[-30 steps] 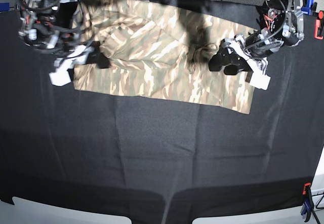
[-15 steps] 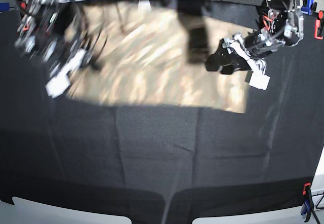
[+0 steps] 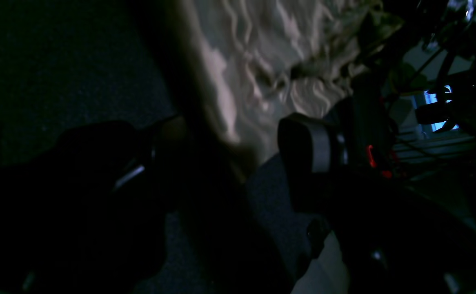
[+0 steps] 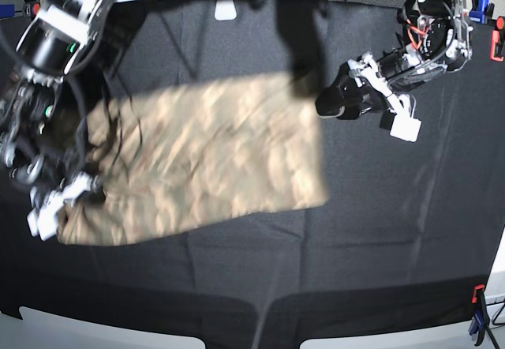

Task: Layout the t-shirt on the table in an organized manner, then fold the t-shirt properly
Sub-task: 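Grasp the shirt's other end with the right gripper and fold it over, then lower the folded end with the right gripper onto the shirt bundle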

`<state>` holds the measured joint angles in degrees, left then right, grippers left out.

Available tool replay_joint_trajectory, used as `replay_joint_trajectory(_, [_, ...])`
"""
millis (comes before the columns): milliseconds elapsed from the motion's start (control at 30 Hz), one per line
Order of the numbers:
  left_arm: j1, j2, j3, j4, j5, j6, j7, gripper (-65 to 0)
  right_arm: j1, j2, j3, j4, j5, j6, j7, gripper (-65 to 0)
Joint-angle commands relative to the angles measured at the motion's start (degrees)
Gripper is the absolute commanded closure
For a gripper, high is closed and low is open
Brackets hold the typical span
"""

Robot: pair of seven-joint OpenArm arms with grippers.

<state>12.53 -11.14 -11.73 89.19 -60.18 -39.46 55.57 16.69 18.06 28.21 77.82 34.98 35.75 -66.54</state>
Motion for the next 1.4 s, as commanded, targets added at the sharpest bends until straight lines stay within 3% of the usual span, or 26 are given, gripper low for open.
replay_joint_trajectory(0, [-0.5, -0.31, -0.17, 0.9, -1.4, -0.54, -0.7, -36.1, 1.75, 0.33, -1.4, 1.64, 2.38, -0.2, 1.07, 0.0])
replay_joint_trajectory(133, [-0.5, -0.31, -0.17, 0.9, -1.38, -0.54, -0.7, -36.1, 1.53, -0.48, -8.98, 5.29, 2.45, -2.78, 1.07, 0.0])
replay_joint_trajectory(233, [-0.5, -0.31, -0.17, 0.9, -1.4, -0.54, -0.68, -36.1, 1.53, -0.46, -15.8, 9.03, 2.47, -6.95, 1.07, 0.0])
replay_joint_trajectory(333, [-0.5, -0.31, -0.17, 0.9, -1.4, -0.54, -0.44, -36.1, 1.49, -1.27, -21.92, 11.63, -0.15, -7.96, 1.07, 0.0])
replay_joint_trajectory(433, [-0.48, -0.31, -0.17, 0.9, -1.38, -0.54, 0.39, -36.1, 1.38, -4.66, -25.64, 11.67, -3.37, -9.92, 1.07, 0.0])
replay_joint_trajectory(633, [-0.48, -0.33, -0.17, 0.9, -1.38, -0.54, 0.59, -36.1, 1.51, -14.88, -26.77, 11.69, -4.74, -10.25, 1.09, 0.0])
replay_joint_trajectory(867, [-0.48, -0.33, -0.17, 0.9, -1.4, -0.54, 1.09, -36.1, 1.51, -26.23, -26.73, 11.69, -19.12, -10.27, 1.09, 0.0])
replay_joint_trajectory(933, [-0.48, -0.33, -0.17, 0.9, -1.38, -0.54, 1.9, -36.1, 1.53, -27.06, -26.73, 11.69, -23.71, -10.25, 1.09, 0.0])
replay_joint_trajectory(1133, [-0.48, -0.35, -0.17, 0.9, -1.38, -0.54, 2.75, -36.1, 1.51, -27.06, -31.71, 11.69, -24.94, -11.43, 1.09, 0.0])
replay_joint_trajectory(1167, [-0.48, -0.35, -0.17, 0.9, -1.38, -0.54, 2.8, -36.1, 1.51, -27.06, -32.79, 11.69, -24.94, -11.76, 1.09, -2.0])
replay_joint_trajectory(1267, [-0.5, -0.35, -0.2, 0.9, -1.33, -0.54, 2.95, -36.1, 1.51, -27.06, -36.15, 11.69, -23.61, -12.2, 1.09, -19.4])
replay_joint_trajectory(1367, [-0.52, -0.35, -0.22, 0.9, 0.07, -0.54, 2.93, -36.1, 1.51, -27.06, -39.65, 11.69, -20.37, -12.13, 1.09, -24.1])
